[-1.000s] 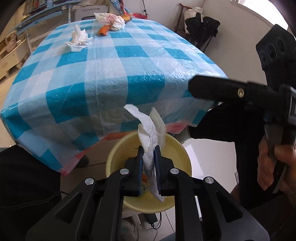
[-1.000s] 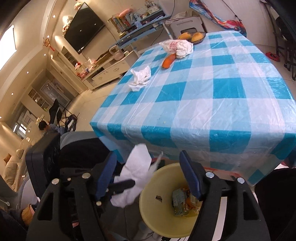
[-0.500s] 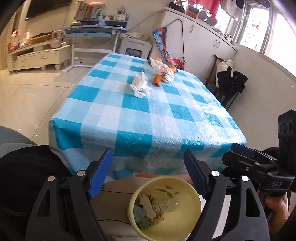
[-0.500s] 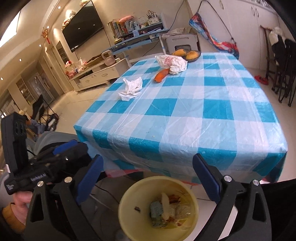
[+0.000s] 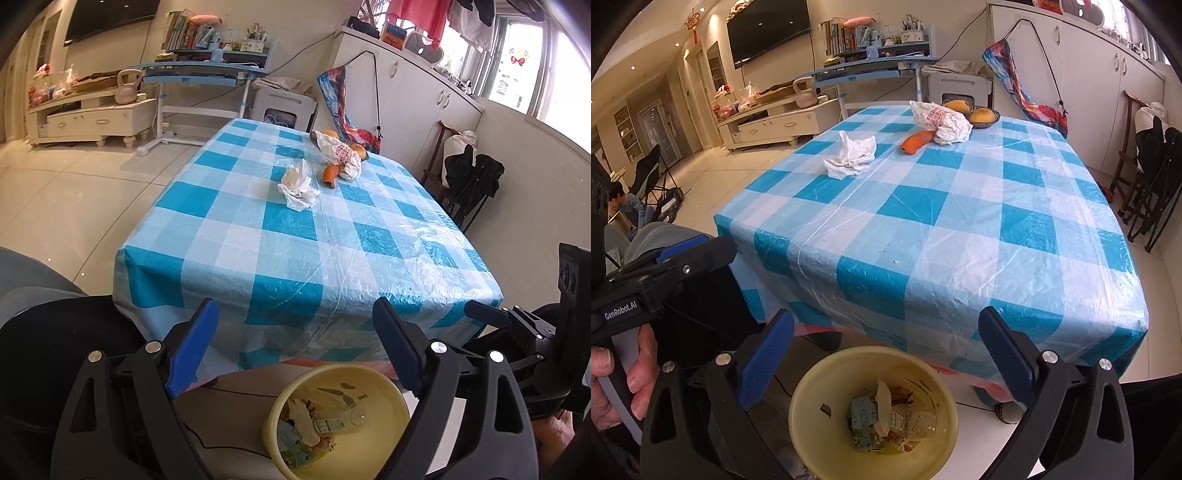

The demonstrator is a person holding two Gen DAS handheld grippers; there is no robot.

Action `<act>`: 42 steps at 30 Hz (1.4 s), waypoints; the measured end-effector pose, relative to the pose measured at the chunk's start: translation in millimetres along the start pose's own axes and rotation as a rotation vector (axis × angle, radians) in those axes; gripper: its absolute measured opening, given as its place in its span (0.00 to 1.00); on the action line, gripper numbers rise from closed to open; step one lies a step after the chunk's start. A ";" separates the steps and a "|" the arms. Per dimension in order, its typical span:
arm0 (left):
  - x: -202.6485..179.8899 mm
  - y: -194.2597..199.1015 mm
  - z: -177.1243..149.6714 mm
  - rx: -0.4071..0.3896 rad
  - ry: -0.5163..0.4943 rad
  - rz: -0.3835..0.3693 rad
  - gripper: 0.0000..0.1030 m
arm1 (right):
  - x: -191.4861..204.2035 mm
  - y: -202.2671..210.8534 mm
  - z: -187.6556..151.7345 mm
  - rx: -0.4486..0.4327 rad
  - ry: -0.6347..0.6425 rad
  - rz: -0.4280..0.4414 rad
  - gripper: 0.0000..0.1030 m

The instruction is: Collect trash

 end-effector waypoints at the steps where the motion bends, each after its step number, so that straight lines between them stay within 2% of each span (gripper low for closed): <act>1: 0.9 -0.2 0.0 0.001 0.002 0.002 0.80 | 1.5 -0.4 -0.9 0.004 0.006 0.000 0.93; 42: 3.8 -4.9 -2.0 0.017 0.021 0.014 0.80 | 6.7 -3.0 -5.8 0.026 0.024 0.004 0.93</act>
Point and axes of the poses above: each gripper's, at about its wrist camera, not at the fingertips, and y roughly against the way its jaws point, x to its left, z to its top, the point moved 2 cm from there along -y, roughly the way its jaws point, and after that the axes turned 9 degrees about -y, right-handed, at the moved point
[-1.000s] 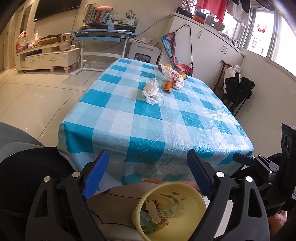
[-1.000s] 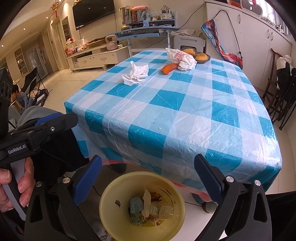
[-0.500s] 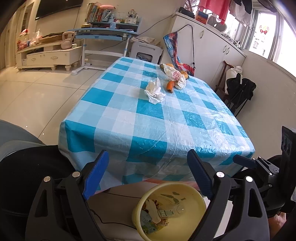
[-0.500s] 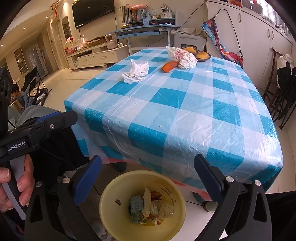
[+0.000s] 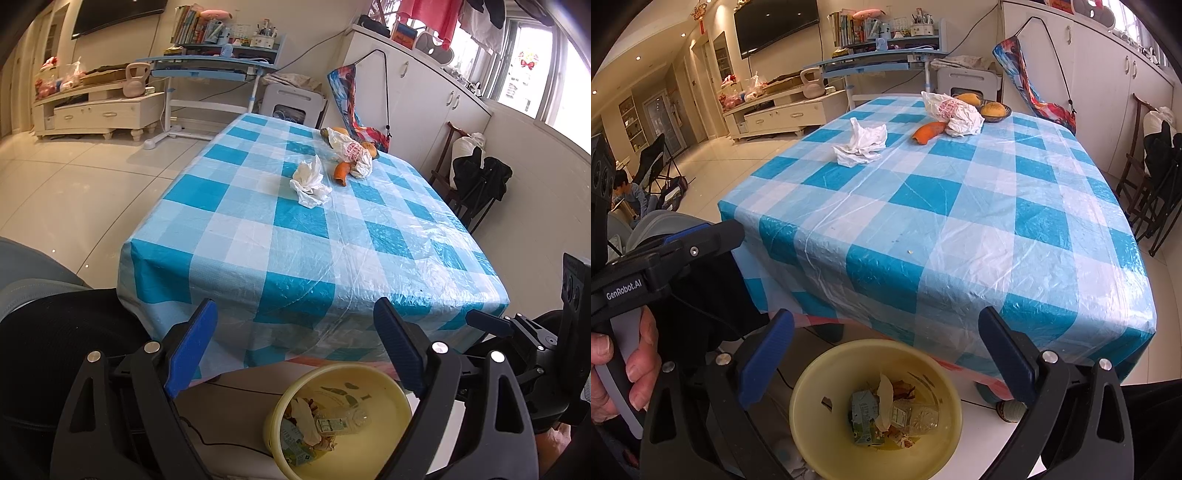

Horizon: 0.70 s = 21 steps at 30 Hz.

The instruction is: Collect trash

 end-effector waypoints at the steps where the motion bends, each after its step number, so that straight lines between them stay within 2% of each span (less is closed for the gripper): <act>1: 0.2 -0.2 -0.1 0.000 0.000 0.000 0.80 | 0.0 -0.1 0.0 -0.001 0.000 0.000 0.93; 16: 1.9 -0.3 1.0 -0.004 0.008 0.002 0.80 | -0.2 0.2 0.0 -0.001 -0.002 0.001 0.93; 21: 5.8 5.4 5.3 -0.031 0.027 0.008 0.80 | -5.0 5.0 4.0 -0.015 -0.042 0.023 0.93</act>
Point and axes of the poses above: each gripper's, at about its wrist camera, not at the fingertips, and y roughly against the way its jaws point, x to its left, z to its top, the point moved 2 cm from there along -y, roughly the way its jaws point, and after that the axes turned 9 degrees about -y, right-handed, at the moved point
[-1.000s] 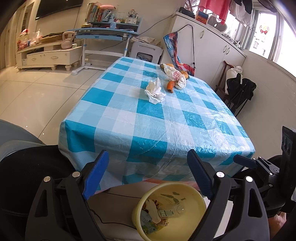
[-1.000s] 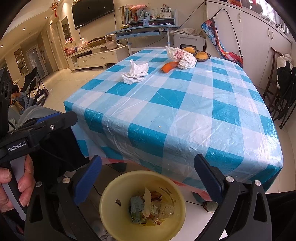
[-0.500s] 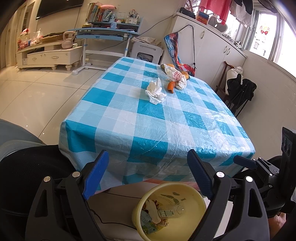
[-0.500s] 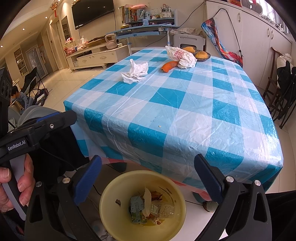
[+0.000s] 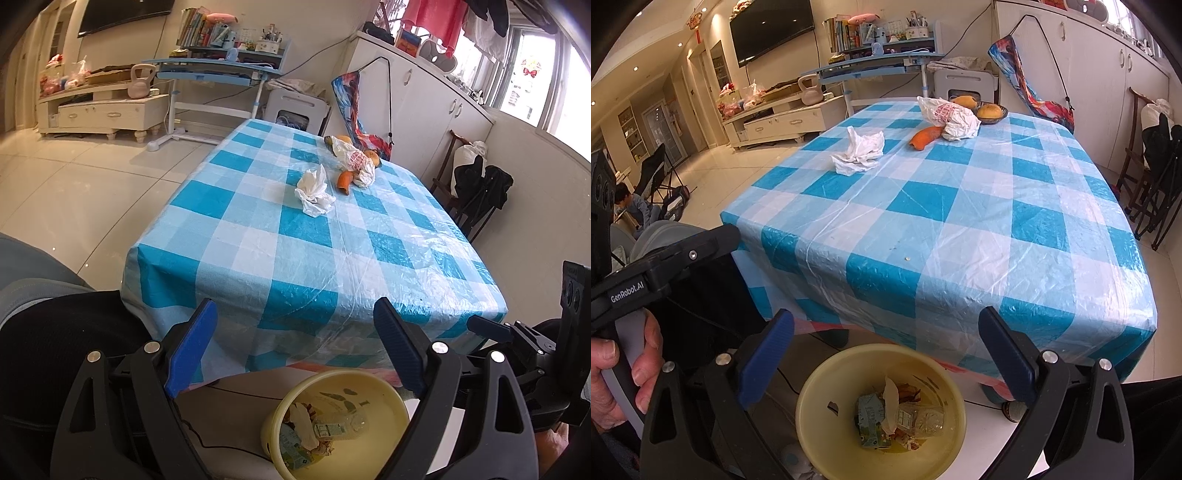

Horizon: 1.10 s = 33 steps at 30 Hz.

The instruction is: Collect trash

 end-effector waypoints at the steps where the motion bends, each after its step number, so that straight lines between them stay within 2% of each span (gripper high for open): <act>1: 1.6 1.2 1.8 -0.006 0.007 0.001 0.80 | -2.3 1.2 1.8 -0.003 -0.016 0.006 0.93; 8: 9.7 -4.0 15.9 -0.012 0.054 -0.004 0.80 | -18.4 -2.0 15.1 0.017 -0.106 0.025 0.93; 12: 10.2 -18.2 30.1 -0.007 0.054 -0.003 0.80 | -26.9 -9.7 38.2 0.006 -0.136 0.034 0.93; 23: -1.2 -90.9 91.8 0.017 0.015 0.007 0.80 | -47.2 -66.3 132.1 0.001 -0.128 0.053 0.93; 29: -6.6 -132.4 116.9 0.048 -0.005 0.028 0.80 | -51.9 -105.4 192.4 -0.015 -0.073 0.003 0.93; 33: -8.6 -157.0 124.4 0.083 -0.021 0.045 0.81 | -44.5 -139.8 226.5 0.005 -0.013 -0.028 0.93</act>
Point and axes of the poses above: each gripper's, at about its wrist camera, not at the fingertips, and y roughly against the way its jaws point, x to its left, z to its top, the point moved 2 cm from there along -y, roughly the way its jaws point, and after that the axes turned 9 degrees about -y, right-handed, at the moved point
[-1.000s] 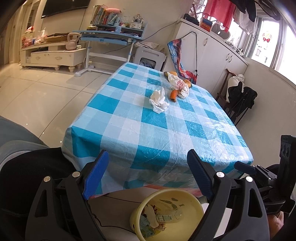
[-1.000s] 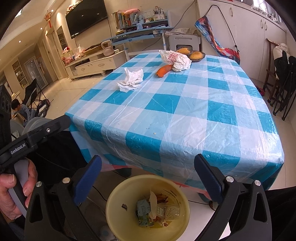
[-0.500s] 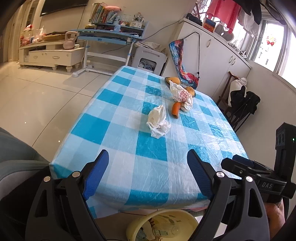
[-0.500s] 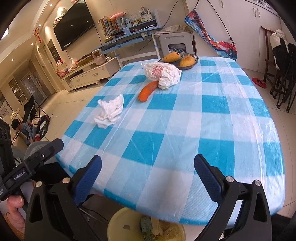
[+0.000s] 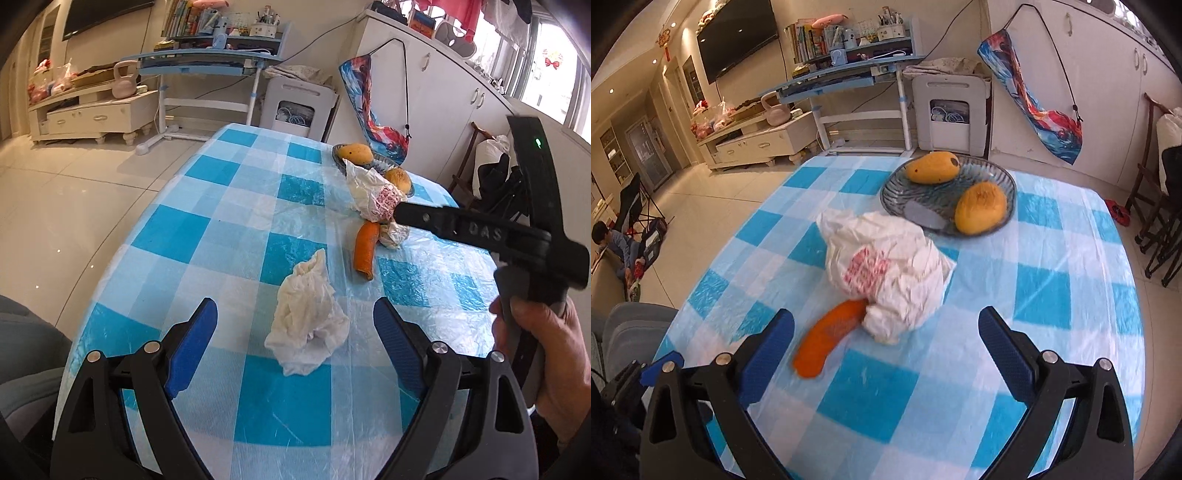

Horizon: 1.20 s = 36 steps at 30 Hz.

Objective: Collect trash
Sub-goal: 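Grasp the crumpled tissue with the left gripper while the right gripper grasps the white plastic bag, then carry the tissue and plastic bag over the yellow basin and open both grippers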

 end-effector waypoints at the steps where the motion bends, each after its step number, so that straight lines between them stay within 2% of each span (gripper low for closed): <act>1: -0.4 -5.6 1.9 0.010 -0.005 0.005 0.80 | 1.8 -9.7 6.5 0.008 0.017 -0.010 0.93; 4: 0.3 -17.5 4.5 0.039 -0.012 0.003 0.80 | -1.0 -35.7 17.6 0.059 0.030 0.013 0.92; 6: 0.5 -20.0 4.5 0.047 -0.008 -0.021 0.79 | -8.6 -43.1 19.7 0.083 -0.004 0.066 0.74; 7: 1.6 -20.4 3.7 0.047 -0.008 -0.033 0.73 | -16.1 -41.9 19.3 0.093 -0.049 0.099 0.59; 8: 1.7 -21.6 2.4 0.056 -0.010 -0.047 0.68 | -24.6 -38.5 18.4 0.093 -0.107 0.151 0.54; 10: 3.2 -23.4 1.7 0.060 -0.004 -0.062 0.51 | -40.7 -28.6 14.0 0.088 -0.198 0.222 0.48; 11: 3.9 -23.8 2.0 0.064 -0.002 -0.076 0.46 | -47.1 -23.1 9.0 0.090 -0.228 0.249 0.46; 13: 4.6 -22.9 -0.4 0.068 -0.008 -0.083 0.32 | -59.1 -11.4 -1.5 0.094 -0.292 0.302 0.45; 16: 9.4 -15.9 -5.3 0.056 0.007 -0.099 0.22 | -73.7 7.5 -16.3 0.091 -0.369 0.377 0.45; 19: 14.5 -6.1 -9.3 0.038 0.026 -0.112 0.18 | -80.4 26.2 -31.4 0.088 -0.408 0.409 0.45; 36: 21.9 64.7 -53.7 -0.051 0.047 -0.156 0.16 | -24.5 88.0 -113.3 0.132 -0.354 0.503 0.45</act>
Point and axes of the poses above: each gripper's, at about its wrist camera, not at the fingertips, and y roughly against the way its jaws point, x to its left, z to its top, the point moved 2 cm from there along -y, roughly the way its jaws point, and after that the axes turned 9 degrees about -y, right-handed, at the moved point
